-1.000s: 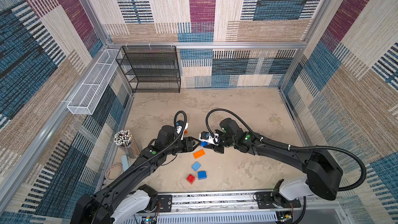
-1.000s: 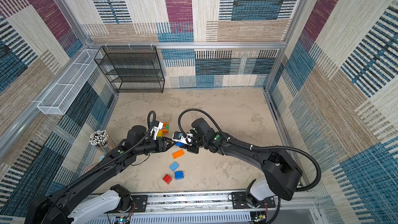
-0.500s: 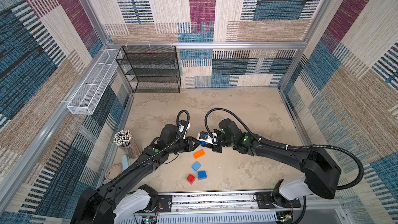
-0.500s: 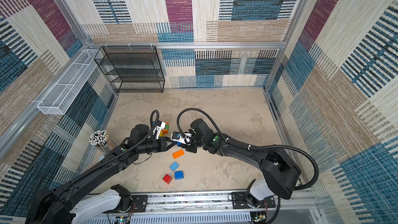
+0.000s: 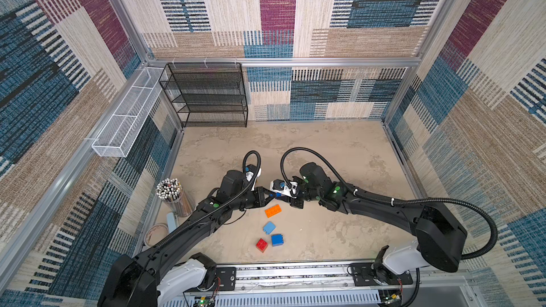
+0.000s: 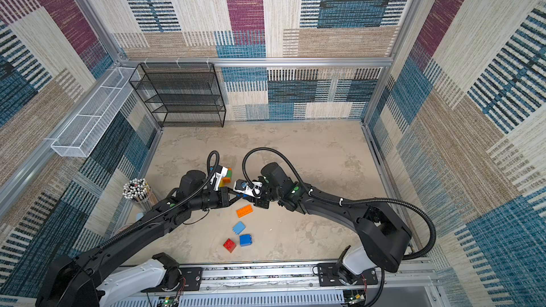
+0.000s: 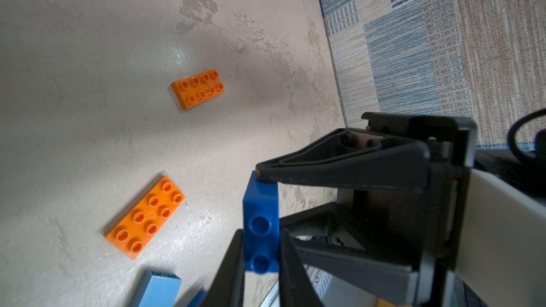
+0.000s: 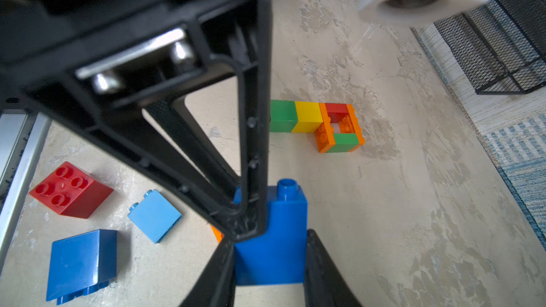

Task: Assemble the letter p with lego
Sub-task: Pick up the lego brick from the center of the board, then adjust the lego brick at the center of the board.

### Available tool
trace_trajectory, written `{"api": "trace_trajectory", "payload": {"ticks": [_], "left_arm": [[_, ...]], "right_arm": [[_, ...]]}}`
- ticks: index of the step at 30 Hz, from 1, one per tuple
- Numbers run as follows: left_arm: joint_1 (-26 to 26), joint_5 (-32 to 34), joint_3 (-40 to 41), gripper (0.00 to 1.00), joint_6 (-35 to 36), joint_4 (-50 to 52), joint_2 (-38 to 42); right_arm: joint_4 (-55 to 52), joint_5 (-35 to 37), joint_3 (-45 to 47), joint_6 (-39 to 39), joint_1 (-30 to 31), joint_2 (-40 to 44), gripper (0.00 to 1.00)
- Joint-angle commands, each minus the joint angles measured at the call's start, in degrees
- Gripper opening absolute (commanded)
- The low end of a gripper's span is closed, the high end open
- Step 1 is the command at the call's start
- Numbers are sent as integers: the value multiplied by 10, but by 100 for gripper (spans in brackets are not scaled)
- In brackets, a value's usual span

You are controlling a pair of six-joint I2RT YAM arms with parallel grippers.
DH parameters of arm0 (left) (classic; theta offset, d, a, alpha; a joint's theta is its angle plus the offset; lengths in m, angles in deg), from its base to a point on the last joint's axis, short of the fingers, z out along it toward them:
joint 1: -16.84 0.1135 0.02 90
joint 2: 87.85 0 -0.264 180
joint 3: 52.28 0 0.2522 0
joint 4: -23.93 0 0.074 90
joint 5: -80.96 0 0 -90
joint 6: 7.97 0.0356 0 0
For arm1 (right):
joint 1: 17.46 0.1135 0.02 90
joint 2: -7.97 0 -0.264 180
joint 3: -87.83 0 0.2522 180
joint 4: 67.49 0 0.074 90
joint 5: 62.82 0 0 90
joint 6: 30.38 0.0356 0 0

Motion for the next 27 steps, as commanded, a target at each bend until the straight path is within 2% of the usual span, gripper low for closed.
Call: {"api": "trace_trajectory", "payload": {"ticks": [1,6,9,12,16,19,24,27], "left_arm": [[-1,10,-7,16,-12,-2,-1],[1,84,-31,9,13,80,7],[3,141,-49,7,28,135,11],[5,194,-71,6,38,194,4],[6,224,-90,5,46,223,-4],[6,232,-95,6,50,229,-6],[6,237,-97,5,50,234,-18],[6,240,-98,5,50,233,-24]], "right_arm": [[17,8,2,11,1,1,36],[28,78,17,40,-19,16,64],[21,119,22,53,-56,12,74],[1,178,13,53,-75,-25,77],[-15,219,-5,49,-86,-87,79],[1,221,-5,47,-89,-106,83],[9,224,-14,38,-93,-133,100],[14,219,-16,35,-93,-147,100]]}}
